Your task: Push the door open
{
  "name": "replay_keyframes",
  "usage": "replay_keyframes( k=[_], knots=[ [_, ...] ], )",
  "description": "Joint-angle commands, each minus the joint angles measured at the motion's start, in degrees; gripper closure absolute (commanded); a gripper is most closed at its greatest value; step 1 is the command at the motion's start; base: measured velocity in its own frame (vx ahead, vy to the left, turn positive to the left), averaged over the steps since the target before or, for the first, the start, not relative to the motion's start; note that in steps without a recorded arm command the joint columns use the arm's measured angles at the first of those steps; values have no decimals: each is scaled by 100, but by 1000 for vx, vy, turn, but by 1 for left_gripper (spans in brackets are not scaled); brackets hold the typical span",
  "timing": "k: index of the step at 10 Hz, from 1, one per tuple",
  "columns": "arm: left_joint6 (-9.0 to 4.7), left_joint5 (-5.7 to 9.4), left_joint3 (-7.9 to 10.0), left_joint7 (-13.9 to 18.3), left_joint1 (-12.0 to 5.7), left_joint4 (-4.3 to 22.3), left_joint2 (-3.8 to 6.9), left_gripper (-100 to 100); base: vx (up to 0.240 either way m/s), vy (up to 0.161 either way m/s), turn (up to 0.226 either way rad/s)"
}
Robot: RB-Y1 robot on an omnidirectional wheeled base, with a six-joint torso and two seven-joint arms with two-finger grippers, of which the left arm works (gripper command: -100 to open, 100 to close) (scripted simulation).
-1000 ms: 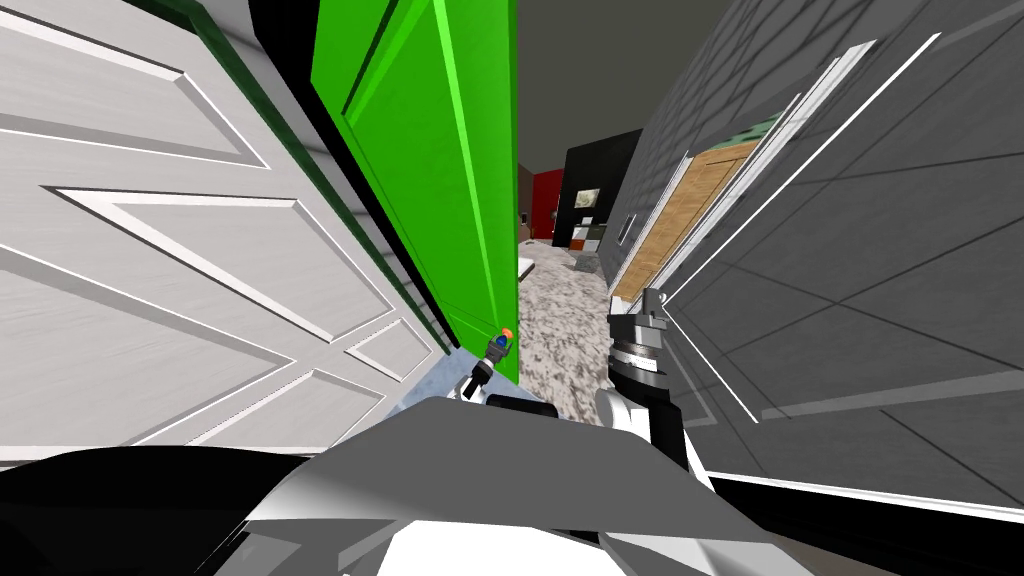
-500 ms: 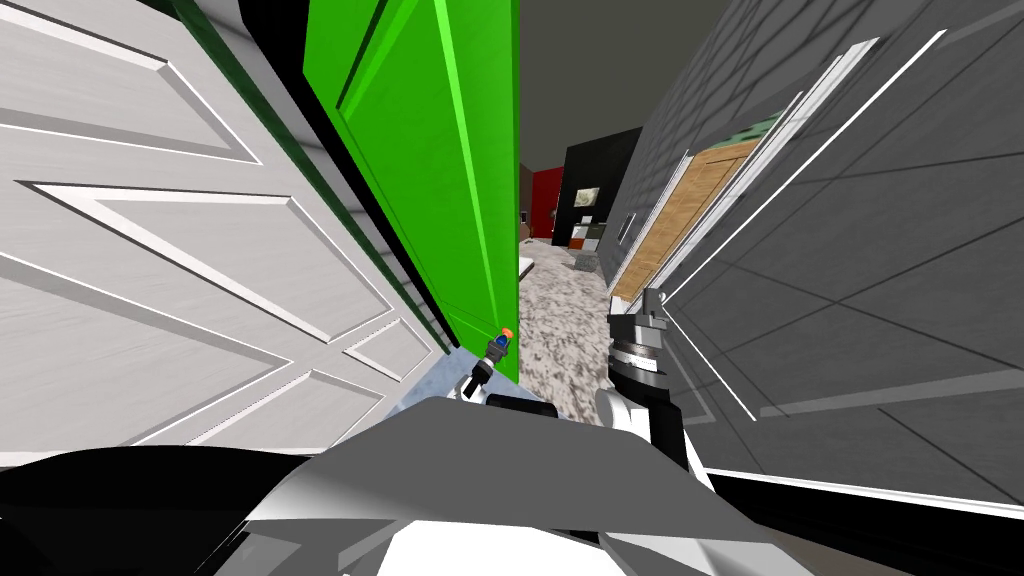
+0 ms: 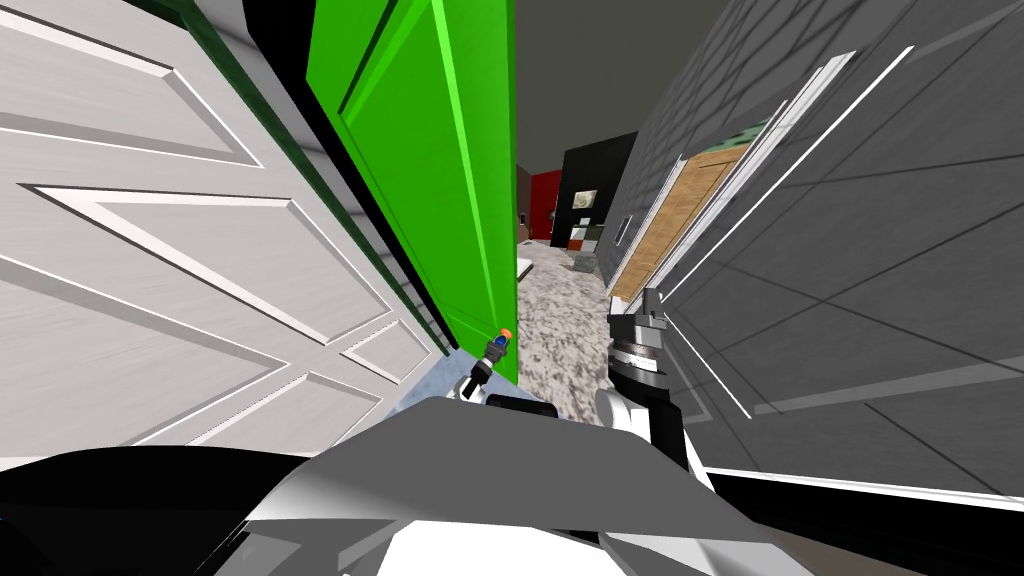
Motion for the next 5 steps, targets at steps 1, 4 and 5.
replay_keyframes(
  k=[1,4,5],
  knots=[
    [-36,99,16,220,-41,5,23,100,17,-8,-31],
    [-60,289,19,647,-57,27,63,100,29,-13,-34],
    [-70,368,21,818,-64,36,78,100,43,-18,-47]
  ],
)
